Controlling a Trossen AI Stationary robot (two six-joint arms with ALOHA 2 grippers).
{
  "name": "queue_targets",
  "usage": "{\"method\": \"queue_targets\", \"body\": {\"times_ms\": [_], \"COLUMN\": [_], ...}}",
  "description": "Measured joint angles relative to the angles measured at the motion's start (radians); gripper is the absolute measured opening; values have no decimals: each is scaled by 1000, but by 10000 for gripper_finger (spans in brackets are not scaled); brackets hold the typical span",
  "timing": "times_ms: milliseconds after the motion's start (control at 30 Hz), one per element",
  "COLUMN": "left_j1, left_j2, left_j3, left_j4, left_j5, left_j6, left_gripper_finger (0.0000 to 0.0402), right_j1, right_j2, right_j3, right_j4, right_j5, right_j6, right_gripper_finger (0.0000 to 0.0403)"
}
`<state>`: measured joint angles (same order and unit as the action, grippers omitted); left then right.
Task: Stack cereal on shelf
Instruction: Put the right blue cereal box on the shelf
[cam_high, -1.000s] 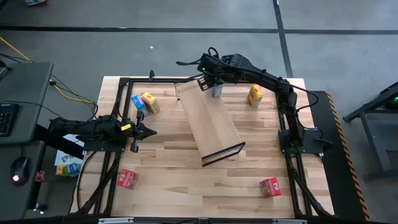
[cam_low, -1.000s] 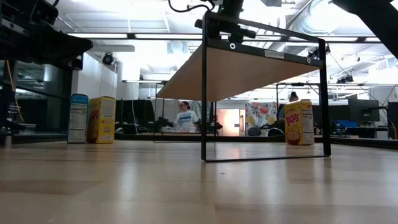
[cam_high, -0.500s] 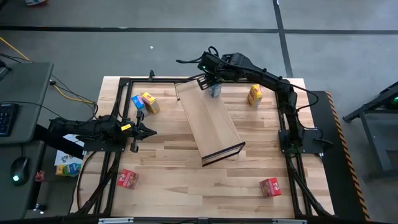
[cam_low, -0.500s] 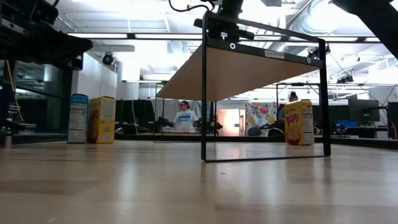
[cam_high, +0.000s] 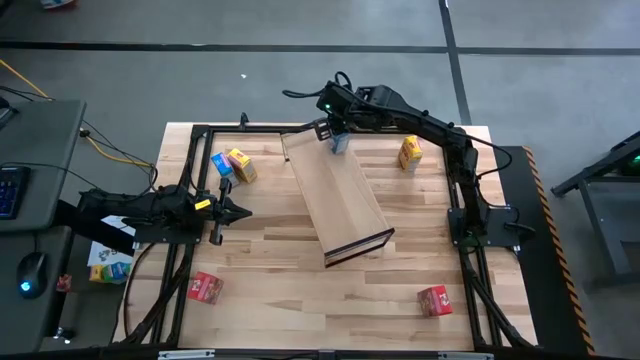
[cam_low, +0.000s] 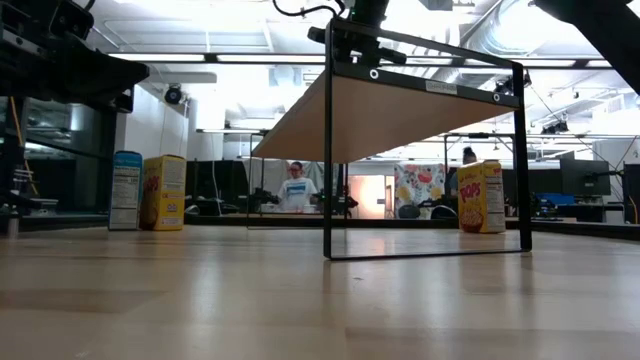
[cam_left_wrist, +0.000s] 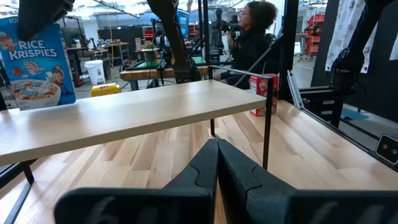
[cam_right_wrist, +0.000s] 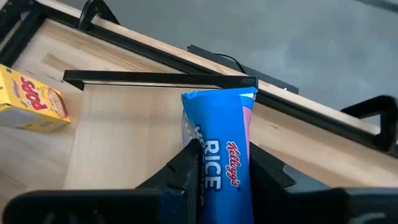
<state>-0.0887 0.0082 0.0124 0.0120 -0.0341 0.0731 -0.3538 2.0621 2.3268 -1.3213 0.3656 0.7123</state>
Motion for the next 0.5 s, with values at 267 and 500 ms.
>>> {"method": "queue_targets", "body": {"times_ms": [267,500], "left_j1": [0,0], "left_j2": [0,0], "left_j3": [0,0], "left_j4": [0,0], "left_j5": [0,0], "left_j6": [0,-1], "left_gripper_finger": [0,0], "right_j1": [7,7], "right_j2": [0,0], "right_j3": [0,0], "right_j4": [-6,-4], "right_j5": [31,26], "right_j6": [22,24], "right_gripper_finger": [128,200]}}
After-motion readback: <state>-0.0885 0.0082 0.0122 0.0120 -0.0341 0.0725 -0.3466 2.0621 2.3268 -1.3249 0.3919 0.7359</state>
